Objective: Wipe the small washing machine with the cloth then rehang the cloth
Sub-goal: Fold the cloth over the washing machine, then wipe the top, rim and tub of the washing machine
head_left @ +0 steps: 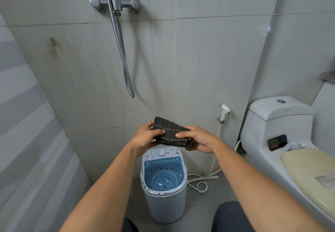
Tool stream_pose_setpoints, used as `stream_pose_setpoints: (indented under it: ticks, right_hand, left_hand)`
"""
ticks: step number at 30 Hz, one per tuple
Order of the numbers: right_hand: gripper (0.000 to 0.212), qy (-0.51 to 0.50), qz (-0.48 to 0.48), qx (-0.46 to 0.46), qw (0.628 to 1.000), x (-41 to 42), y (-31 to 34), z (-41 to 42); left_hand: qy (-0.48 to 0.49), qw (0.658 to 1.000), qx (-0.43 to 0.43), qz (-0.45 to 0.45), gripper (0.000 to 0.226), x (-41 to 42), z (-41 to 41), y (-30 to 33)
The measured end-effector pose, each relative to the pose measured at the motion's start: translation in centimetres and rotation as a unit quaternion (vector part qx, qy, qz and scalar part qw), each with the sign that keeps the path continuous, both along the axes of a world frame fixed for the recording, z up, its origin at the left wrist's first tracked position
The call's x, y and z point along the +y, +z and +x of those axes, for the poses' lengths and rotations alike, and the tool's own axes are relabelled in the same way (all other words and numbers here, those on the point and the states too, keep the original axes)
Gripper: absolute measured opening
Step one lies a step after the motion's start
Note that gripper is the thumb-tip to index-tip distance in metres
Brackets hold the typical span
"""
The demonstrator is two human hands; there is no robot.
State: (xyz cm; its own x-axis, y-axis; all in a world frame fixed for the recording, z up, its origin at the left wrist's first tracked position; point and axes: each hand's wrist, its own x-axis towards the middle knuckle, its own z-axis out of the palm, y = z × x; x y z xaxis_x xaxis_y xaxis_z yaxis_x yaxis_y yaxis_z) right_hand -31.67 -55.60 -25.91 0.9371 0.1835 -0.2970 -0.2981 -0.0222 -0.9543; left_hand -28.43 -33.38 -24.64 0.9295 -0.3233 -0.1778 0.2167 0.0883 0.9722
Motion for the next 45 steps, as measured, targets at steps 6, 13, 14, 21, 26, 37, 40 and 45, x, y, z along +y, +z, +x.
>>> stream_pose_setpoints:
  ticks: [6,13,14,21,26,37,40,45]
  right_hand:
    - [0.021,0.001,0.046,0.024,0.999,-0.1,1.0,-1.0]
    - [0.042,-0.009,0.119,0.034,0.992,0.9,-0.2,-3.0]
    - [0.048,-0.002,0.132,0.043,0.99,1.2,-0.6,-3.5]
    - [0.025,-0.002,0.292,0.181,0.939,4.0,-8.5,-4.8]
    - [0.028,-0.109,0.279,0.332,0.894,6.7,-20.1,-3.3]
    - [0.036,-0.101,-0.278,-0.027,0.955,11.1,-26.3,19.2]
    - [0.045,-0.043,-0.452,-0.135,0.881,12.4,-28.0,26.2]
    - [0.047,0.07,-0.613,-0.156,0.772,15.3,-32.9,28.5]
  left_hand:
    - [-0.032,0.999,-0.023,0.004,0.048,0.3,-0.7,0.8]
    - [0.014,0.999,-0.046,-0.001,0.024,-0.1,-2.4,1.0]
    - [0.012,0.999,-0.047,0.01,0.025,-0.2,-2.7,0.7]
    - [0.082,0.992,0.032,0.092,0.023,0.0,-3.5,-8.4]
    - [0.162,0.961,0.158,0.156,0.027,4.0,-1.9,-20.7]
    - [0.244,0.93,0.203,0.187,0.023,8.9,8.4,-36.5]
    - [0.225,0.933,0.229,0.164,0.043,9.2,9.5,-40.1]
    - [0.218,0.929,0.288,0.082,0.024,8.1,11.4,-40.1]
